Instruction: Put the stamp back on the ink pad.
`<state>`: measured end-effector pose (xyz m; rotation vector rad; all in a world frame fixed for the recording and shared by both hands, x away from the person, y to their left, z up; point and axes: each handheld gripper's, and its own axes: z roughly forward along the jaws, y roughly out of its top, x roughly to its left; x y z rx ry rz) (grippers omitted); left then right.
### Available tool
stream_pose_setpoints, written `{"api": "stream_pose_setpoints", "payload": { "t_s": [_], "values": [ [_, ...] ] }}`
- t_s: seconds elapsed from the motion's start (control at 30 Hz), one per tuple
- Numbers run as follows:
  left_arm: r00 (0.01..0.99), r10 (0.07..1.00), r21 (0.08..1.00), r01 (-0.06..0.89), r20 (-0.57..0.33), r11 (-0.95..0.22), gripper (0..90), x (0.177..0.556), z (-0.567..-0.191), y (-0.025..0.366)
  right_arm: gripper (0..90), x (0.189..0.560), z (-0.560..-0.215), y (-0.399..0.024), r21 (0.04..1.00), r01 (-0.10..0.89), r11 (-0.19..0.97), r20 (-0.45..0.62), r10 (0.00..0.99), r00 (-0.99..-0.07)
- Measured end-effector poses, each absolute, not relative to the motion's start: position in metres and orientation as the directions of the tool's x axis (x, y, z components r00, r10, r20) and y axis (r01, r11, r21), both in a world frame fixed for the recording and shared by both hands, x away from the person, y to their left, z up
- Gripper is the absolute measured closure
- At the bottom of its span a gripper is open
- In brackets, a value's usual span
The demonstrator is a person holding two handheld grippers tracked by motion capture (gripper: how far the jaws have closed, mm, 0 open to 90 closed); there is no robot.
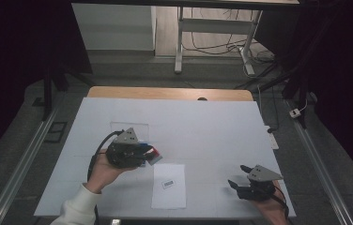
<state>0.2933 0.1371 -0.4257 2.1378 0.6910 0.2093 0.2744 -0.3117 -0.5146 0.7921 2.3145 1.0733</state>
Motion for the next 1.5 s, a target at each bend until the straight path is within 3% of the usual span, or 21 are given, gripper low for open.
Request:
{"api": "stream_pose_setpoints", "payload": {
  "t_s": [0.83,1.5],
  "values": [
    [0.709,0.700,0.746,0.511,-0.085,-0.427,69.7,0.317,-0.443,0.182,26.1,0.275,-0.515,-0.311,0.786,0.301,0.540,-0.177,0.663,-0.727],
    [0.643,0.764,0.644,0.603,-0.044,-0.471,69.7,0.334,-0.472,0.194,26.4,0.276,-0.517,-0.312,0.783,0.303,0.543,-0.178,0.663,-0.727]
  ]
}}
